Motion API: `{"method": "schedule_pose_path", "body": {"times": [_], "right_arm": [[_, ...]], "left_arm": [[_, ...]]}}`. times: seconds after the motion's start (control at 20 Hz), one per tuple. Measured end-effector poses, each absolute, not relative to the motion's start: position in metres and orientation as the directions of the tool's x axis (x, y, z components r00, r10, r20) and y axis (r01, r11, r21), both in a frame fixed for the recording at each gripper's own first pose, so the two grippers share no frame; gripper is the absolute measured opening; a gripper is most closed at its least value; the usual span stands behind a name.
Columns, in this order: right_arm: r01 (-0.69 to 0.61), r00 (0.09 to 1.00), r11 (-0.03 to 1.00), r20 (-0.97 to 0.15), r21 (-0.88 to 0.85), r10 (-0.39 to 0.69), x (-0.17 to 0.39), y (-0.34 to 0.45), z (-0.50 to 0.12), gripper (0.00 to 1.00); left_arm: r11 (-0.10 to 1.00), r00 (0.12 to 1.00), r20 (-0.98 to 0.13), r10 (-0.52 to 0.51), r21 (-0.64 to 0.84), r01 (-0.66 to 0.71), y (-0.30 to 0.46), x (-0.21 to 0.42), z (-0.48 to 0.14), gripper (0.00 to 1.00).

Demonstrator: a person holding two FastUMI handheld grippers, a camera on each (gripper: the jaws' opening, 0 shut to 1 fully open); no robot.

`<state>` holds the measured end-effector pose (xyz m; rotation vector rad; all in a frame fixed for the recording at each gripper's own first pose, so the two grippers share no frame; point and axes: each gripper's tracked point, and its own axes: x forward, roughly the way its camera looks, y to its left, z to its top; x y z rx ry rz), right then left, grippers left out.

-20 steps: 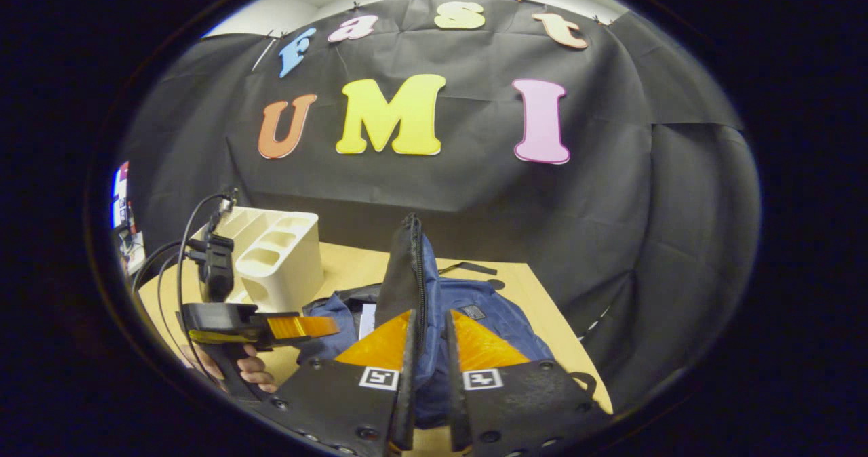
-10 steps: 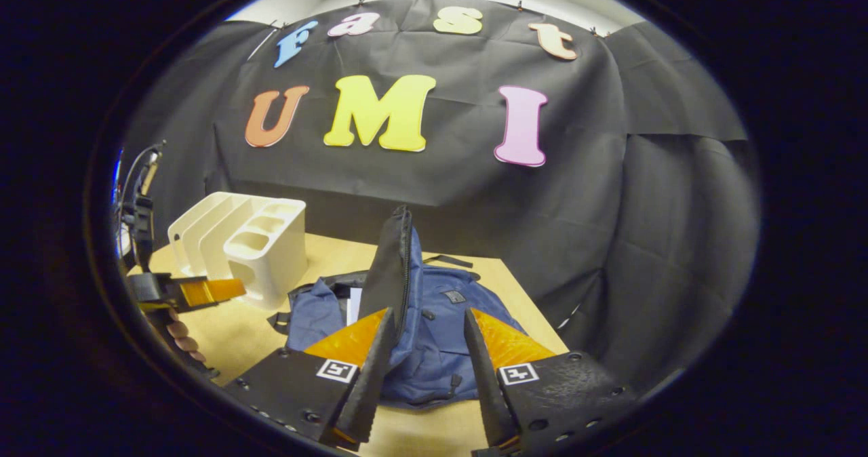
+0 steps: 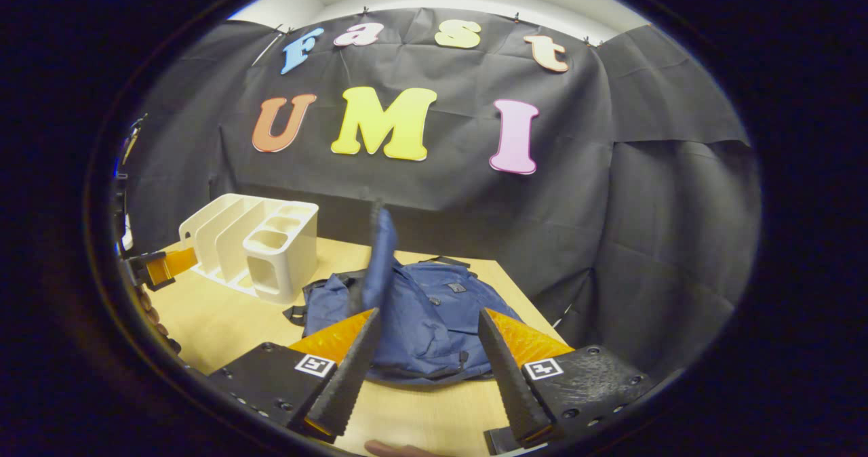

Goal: Open the schoolbag, grab two books from the bookshelf and put them into the schoolbag.

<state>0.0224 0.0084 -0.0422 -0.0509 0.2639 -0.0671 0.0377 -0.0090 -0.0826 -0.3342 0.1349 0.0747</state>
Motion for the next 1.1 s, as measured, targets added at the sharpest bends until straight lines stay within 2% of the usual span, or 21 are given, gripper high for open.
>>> {"method": "schedule_pose_path", "body": {"times": [0.05,0.15,0.2,0.25,0.35,0.55,0.65,0.8,1.1], "right_arm": [[0.057,0.966,0.997,-0.247,-0.06,-0.07,0.015,0.011,-0.039,0.88],[0.051,0.971,0.998,-0.229,-0.047,-0.06,0.0,0.017,-0.035,0.99],[0.048,0.975,0.998,-0.213,-0.038,-0.055,-0.008,0.019,-0.032,0.94],[0.048,0.98,0.998,-0.193,-0.032,-0.053,-0.015,0.019,-0.028,0.99],[0.058,0.986,0.998,-0.157,-0.021,-0.06,-0.03,0.018,-0.021,0.98],[0.094,0.991,0.995,-0.094,0.022,-0.092,-0.055,0.009,-0.006,0.95],[0.117,0.989,0.992,-0.091,0.036,-0.114,-0.062,0.005,-0.004,0.98],[0.104,0.99,0.994,-0.098,0.043,-0.099,-0.07,0.012,-0.001,0.93],[0.11,0.992,0.994,-0.066,-0.004,-0.11,-0.078,0.013,0.015,0.98]], "left_arm": [[0.945,0.99,-0.135,0.039,-0.317,-0.08,-0.011,0.032,-0.081,0.67],[0.958,0.992,-0.121,0.033,-0.28,-0.066,-0.01,0.02,-0.076,0.67],[0.965,0.992,-0.116,0.04,-0.253,-0.068,-0.007,0.014,-0.072,0.67],[0.972,0.994,-0.101,0.035,-0.229,-0.058,-0.007,0.007,-0.068,0.7],[0.98,0.998,-0.067,0.013,-0.198,-0.026,-0.01,-0.009,-0.056,0.8],[0.985,0.997,-0.065,-0.028,-0.169,0.017,-0.01,-0.018,-0.044,0.89],[0.992,0.997,-0.069,-0.025,-0.128,0.016,-0.008,-0.03,-0.037,0.91],[0.996,0.999,-0.038,-0.016,-0.091,0.012,-0.007,-0.043,-0.021,0.92],[0.996,1.0,-0.008,-0.028,-0.08,0.027,-0.009,-0.06,-0.007,0.93]]}}
